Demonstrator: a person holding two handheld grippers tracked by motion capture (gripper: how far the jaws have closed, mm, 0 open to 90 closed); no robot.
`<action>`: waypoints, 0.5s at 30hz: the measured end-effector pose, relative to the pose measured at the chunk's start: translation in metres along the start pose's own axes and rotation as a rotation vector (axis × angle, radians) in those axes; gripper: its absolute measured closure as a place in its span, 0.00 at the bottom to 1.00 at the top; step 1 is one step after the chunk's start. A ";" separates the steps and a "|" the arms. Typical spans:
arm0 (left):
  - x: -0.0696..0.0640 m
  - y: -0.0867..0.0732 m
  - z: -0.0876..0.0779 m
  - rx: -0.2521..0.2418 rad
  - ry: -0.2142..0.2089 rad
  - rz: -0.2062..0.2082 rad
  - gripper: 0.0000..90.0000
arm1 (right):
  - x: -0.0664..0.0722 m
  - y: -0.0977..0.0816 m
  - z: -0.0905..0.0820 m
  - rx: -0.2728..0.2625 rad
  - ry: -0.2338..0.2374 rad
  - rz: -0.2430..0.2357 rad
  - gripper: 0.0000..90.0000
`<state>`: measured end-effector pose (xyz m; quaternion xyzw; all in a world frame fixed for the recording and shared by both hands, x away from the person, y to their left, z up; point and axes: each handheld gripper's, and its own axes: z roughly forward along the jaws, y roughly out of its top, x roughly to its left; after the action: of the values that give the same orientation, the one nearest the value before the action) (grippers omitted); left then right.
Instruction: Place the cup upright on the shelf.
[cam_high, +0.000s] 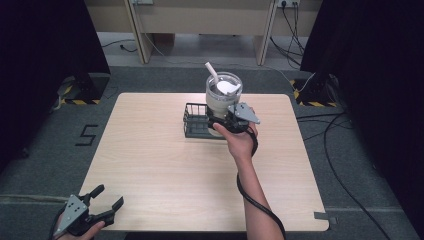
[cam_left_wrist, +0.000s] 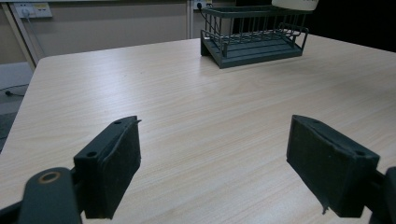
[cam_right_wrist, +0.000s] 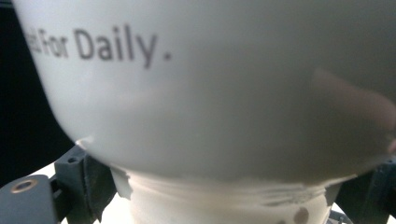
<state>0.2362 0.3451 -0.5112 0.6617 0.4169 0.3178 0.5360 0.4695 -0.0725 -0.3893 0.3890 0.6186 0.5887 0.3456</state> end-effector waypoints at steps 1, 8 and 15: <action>0.000 0.000 0.000 0.000 0.000 -0.001 0.19 | -0.001 0.001 0.001 0.000 -0.004 0.004 0.11; 0.000 0.000 0.000 0.001 -0.001 0.001 0.19 | -0.006 0.005 0.007 0.000 -0.018 0.005 0.11; -0.001 0.000 0.001 0.000 0.000 0.002 0.19 | -0.013 0.012 0.013 0.000 -0.037 0.005 0.11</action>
<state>0.2365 0.3442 -0.5114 0.6620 0.4165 0.3182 0.5357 0.4881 -0.0776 -0.3788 0.4013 0.6113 0.5823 0.3553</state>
